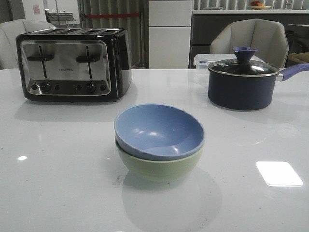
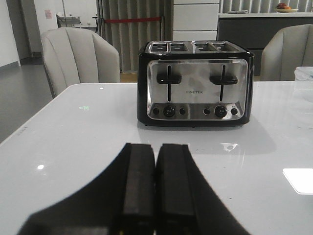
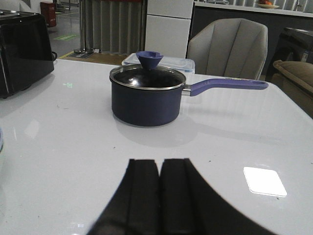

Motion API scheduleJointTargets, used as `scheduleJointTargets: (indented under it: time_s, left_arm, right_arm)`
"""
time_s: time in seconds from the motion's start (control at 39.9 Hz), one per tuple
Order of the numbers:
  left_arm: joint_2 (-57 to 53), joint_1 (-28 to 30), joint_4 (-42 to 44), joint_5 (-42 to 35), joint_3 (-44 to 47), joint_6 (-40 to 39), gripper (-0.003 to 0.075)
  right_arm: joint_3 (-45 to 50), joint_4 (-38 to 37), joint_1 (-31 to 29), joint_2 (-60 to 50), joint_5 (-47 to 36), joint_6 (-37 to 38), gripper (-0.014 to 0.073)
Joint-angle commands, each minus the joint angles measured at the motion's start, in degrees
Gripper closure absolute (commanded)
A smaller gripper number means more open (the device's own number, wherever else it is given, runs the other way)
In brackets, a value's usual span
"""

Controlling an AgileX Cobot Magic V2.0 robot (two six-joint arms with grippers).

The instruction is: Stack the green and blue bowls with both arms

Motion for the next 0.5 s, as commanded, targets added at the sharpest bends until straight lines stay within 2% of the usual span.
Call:
scheduleJointTargets:
  time_s: [0.0, 0.08, 0.2, 0.48]
  left_arm:
    - [-1.1, -0.3, 0.1, -5.2, 0.6, -0.6, 0.0624]
    - [-1.1, -0.3, 0.1, -5.2, 0.6, -0.6, 0.0623]
    - [-1.1, -0.3, 0.1, -5.2, 0.6, -0.6, 0.0623]
    - [-1.1, -0.3, 0.1, -5.2, 0.6, -0.6, 0.0623]
  right_arm:
    - [-0.3, 0.3, -0.3, -0.6, -5.9, 0.1, 0.0538]
    - [-0.3, -3.2, -0.3, -1.2, -6.2, 6.0, 0.0538]
    - [-0.3, -13.6, -0.3, -1.2, -7.6, 16.8, 0.0538]
    - [-0.3, -14.3, -0.3, -1.2, -9.2, 17.3, 0.0538]
